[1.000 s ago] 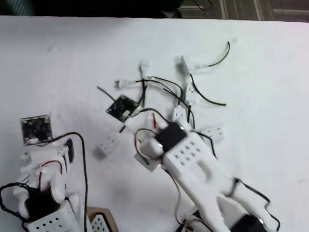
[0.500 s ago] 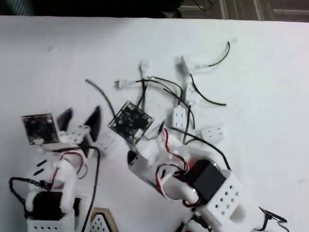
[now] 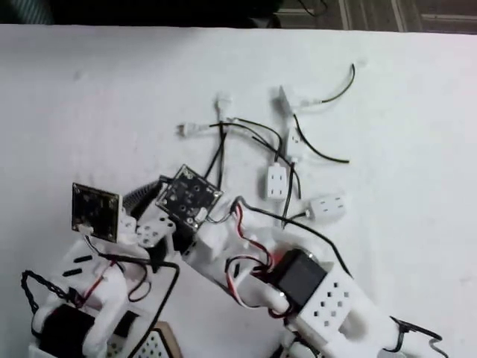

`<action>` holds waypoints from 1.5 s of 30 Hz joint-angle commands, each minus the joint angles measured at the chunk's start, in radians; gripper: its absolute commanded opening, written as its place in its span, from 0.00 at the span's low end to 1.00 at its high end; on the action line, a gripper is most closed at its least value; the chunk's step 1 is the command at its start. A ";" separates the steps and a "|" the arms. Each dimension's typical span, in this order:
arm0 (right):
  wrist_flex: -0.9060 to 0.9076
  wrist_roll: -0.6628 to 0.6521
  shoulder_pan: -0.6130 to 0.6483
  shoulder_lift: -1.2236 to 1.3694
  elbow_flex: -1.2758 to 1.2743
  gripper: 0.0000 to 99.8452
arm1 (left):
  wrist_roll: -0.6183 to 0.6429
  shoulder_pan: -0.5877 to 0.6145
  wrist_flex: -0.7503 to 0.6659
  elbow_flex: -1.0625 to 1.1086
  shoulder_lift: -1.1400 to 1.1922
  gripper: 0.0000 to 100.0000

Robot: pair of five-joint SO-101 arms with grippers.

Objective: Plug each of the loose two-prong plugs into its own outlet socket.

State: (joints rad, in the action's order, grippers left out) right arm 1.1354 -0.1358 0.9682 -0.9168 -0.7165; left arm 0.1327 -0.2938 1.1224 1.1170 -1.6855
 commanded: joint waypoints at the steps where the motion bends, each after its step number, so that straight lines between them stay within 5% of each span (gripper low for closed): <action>1: -0.036 0.011 0.008 -0.019 0.008 0.02 | 0.000 -0.007 0.005 -0.040 0.005 0.27; 5: -0.030 0.011 0.002 -0.019 0.006 0.02 | 0.000 0.142 -0.003 -0.048 0.005 0.27; 12: -0.056 0.009 -0.022 0.001 0.005 0.02 | -0.028 0.575 0.011 -0.015 0.005 0.27; 20: -0.242 0.003 -0.036 0.318 0.006 0.02 | -0.127 0.900 0.003 0.175 0.005 0.27; 29: -0.504 0.002 -0.036 0.628 0.029 0.02 | -0.219 1.038 -0.015 0.292 0.005 0.27; 45: -0.510 0.011 -0.033 0.831 0.212 0.02 | -0.219 1.041 -0.009 0.292 0.005 0.27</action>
State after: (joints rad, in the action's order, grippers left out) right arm 0.6414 -0.1358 0.9421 -0.0775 -0.5554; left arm -0.0775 0.7403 1.1254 1.4116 -1.6717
